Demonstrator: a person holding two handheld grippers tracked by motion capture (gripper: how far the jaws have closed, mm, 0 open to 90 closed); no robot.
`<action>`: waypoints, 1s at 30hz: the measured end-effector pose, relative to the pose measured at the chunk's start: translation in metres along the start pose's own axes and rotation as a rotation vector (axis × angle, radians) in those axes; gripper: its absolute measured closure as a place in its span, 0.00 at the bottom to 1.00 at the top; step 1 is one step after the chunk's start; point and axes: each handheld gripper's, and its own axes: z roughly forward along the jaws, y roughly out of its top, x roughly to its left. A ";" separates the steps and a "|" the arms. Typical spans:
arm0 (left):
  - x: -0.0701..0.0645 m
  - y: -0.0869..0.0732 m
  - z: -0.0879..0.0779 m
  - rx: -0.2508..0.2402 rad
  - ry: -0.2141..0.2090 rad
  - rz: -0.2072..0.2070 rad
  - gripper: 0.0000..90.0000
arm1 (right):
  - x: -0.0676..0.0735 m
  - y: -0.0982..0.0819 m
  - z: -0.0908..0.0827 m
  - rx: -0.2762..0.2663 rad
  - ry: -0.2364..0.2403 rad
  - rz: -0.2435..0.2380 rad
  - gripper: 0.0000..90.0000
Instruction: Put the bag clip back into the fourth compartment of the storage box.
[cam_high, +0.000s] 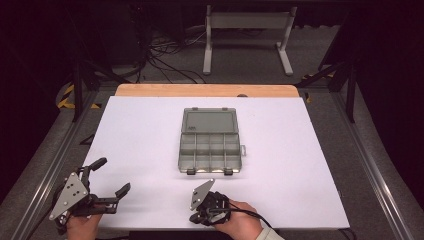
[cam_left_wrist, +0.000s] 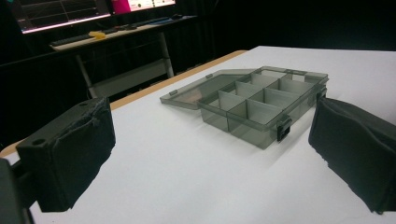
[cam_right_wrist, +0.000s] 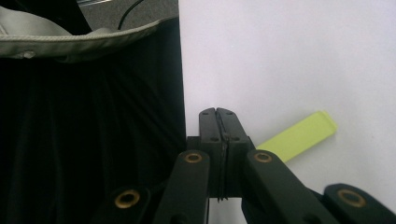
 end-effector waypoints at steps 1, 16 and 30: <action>0.000 0.000 0.000 0.000 0.000 0.002 0.01 | 0.000 0.000 -0.001 0.000 -0.003 -0.001 1.00; 0.000 0.000 0.000 -0.003 0.002 -0.003 0.01 | -0.006 -0.014 -0.013 0.020 -0.044 0.034 1.00; 0.000 0.000 0.000 -0.003 0.004 -0.002 0.01 | -0.016 -0.021 -0.022 0.020 -0.085 0.060 1.00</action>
